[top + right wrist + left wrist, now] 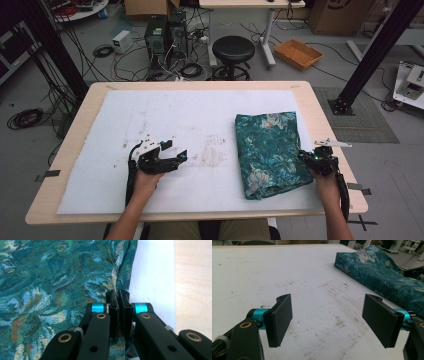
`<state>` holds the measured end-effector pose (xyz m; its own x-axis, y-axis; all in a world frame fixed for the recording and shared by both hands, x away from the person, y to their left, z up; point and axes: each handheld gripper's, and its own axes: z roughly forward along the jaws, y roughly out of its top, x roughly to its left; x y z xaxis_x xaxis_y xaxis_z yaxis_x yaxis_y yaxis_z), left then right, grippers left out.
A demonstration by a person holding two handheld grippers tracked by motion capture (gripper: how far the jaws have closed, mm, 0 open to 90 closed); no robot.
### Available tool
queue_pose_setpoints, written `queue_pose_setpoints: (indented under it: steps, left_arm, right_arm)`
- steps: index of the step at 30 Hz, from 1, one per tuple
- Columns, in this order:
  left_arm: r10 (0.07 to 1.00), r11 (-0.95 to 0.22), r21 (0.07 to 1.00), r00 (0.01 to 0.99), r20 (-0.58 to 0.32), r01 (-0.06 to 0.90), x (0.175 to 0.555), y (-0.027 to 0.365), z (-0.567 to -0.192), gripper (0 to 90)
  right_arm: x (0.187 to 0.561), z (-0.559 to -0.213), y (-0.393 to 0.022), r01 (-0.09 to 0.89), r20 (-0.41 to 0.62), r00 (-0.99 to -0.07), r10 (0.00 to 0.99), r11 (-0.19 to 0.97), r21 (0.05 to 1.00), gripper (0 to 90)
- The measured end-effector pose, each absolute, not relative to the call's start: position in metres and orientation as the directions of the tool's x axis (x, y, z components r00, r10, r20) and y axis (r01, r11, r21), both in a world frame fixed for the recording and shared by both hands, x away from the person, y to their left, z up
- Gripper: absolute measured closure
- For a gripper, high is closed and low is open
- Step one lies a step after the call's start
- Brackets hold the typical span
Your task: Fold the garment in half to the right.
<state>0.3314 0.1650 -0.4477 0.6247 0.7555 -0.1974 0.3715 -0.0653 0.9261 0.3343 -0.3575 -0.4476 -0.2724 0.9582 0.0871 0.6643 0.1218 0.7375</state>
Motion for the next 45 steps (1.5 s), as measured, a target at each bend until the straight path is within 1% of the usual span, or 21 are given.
queue_pose_setpoints:
  steps: [8,11,12,13,14,15,16,18,21,23,25,28,30,32,34,36,42,45]
  left_arm:
    - [0.754,-0.063,0.928,0.626,-0.197,0.368,0.331,0.166,-0.446,24.5]
    - [0.756,-0.062,0.928,0.625,-0.196,0.366,0.331,0.166,-0.446,24.5]
    - [0.755,-0.064,0.929,0.626,-0.194,0.366,0.331,0.166,-0.446,24.5]
    - [0.755,-0.064,0.929,0.626,-0.194,0.365,0.331,0.166,-0.446,24.5]
    - [0.755,-0.064,0.929,0.626,-0.194,0.365,0.331,0.166,-0.446,24.5]
    - [0.756,-0.062,0.929,0.625,-0.195,0.365,0.331,0.166,-0.446,24.5]
    - [0.756,-0.063,0.929,0.625,-0.195,0.365,0.331,0.166,-0.446,24.5]
    - [0.756,-0.064,0.929,0.626,-0.193,0.365,0.332,0.166,-0.446,24.5]
    - [0.755,-0.069,0.928,0.628,-0.192,0.366,0.331,0.165,-0.446,24.5]
    - [0.755,-0.069,0.928,0.628,-0.191,0.366,0.331,0.165,-0.446,24.5]
    - [0.755,-0.069,0.928,0.627,-0.191,0.367,0.331,0.165,-0.446,24.5]
    - [0.757,-0.065,0.928,0.624,-0.194,0.368,0.332,0.165,-0.446,24.5]
    - [0.756,-0.067,0.928,0.625,-0.193,0.367,0.332,0.165,-0.446,24.5]
    - [0.756,-0.063,0.928,0.625,-0.196,0.367,0.332,0.165,-0.446,24.5]
    - [0.756,-0.065,0.928,0.625,-0.194,0.366,0.332,0.166,-0.446,24.5]
    - [0.755,-0.062,0.929,0.626,-0.195,0.365,0.331,0.166,-0.446,24.5]
    - [0.745,-0.045,0.942,0.639,-0.189,0.331,0.332,0.171,-0.440,24.4]
    - [0.741,-0.032,0.950,0.645,-0.186,0.310,0.332,0.177,-0.436,23.7]
  right_arm:
    - [0.312,-0.446,-0.350,0.675,0.087,-0.215,0.973,0.084,0.733,88.1]
    - [0.311,-0.446,-0.350,0.670,0.073,-0.215,0.974,0.093,0.737,87.6]
    - [0.312,-0.446,-0.351,0.668,0.067,-0.224,0.972,0.104,0.737,85.5]
    - [0.312,-0.446,-0.351,0.661,0.059,-0.221,0.974,0.105,0.743,78.8]
    - [0.311,-0.445,-0.350,0.647,0.036,-0.210,0.977,0.111,0.754,66.1]
    - [0.311,-0.442,-0.350,0.630,0.027,-0.211,0.977,0.115,0.768,58.7]
    - [0.309,-0.439,-0.348,0.606,0.029,-0.227,0.973,0.118,0.787,55.0]
    - [0.306,-0.431,-0.341,0.541,0.015,-0.293,0.956,0.153,0.827,48.5]
    - [0.301,-0.423,-0.320,0.471,0.045,-0.460,0.887,0.201,0.859,40.9]
    - [0.298,-0.420,-0.302,0.435,0.058,-0.574,0.817,0.244,0.867,39.7]
    - [0.297,-0.419,-0.284,0.425,0.092,-0.673,0.734,0.281,0.861,38.1]
    - [0.295,-0.422,-0.261,0.401,0.058,-0.738,0.672,0.369,0.838,37.3]
    - [0.297,-0.429,-0.252,0.403,-0.010,-0.737,0.676,0.452,0.796,37.6]
    - [0.300,-0.439,-0.251,0.424,-0.028,-0.736,0.676,0.493,0.759,40.7]
    - [0.302,-0.446,-0.254,0.449,-0.039,-0.727,0.685,0.518,0.728,40.4]
    - [0.301,-0.445,-0.259,0.456,-0.016,-0.723,0.691,0.494,0.741,39.6]
    - [0.300,-0.429,-0.272,0.425,0.050,-0.707,0.705,0.366,0.828,30.7]
    - [0.306,-0.417,-0.280,0.398,0.041,-0.675,0.737,0.316,0.861,25.8]
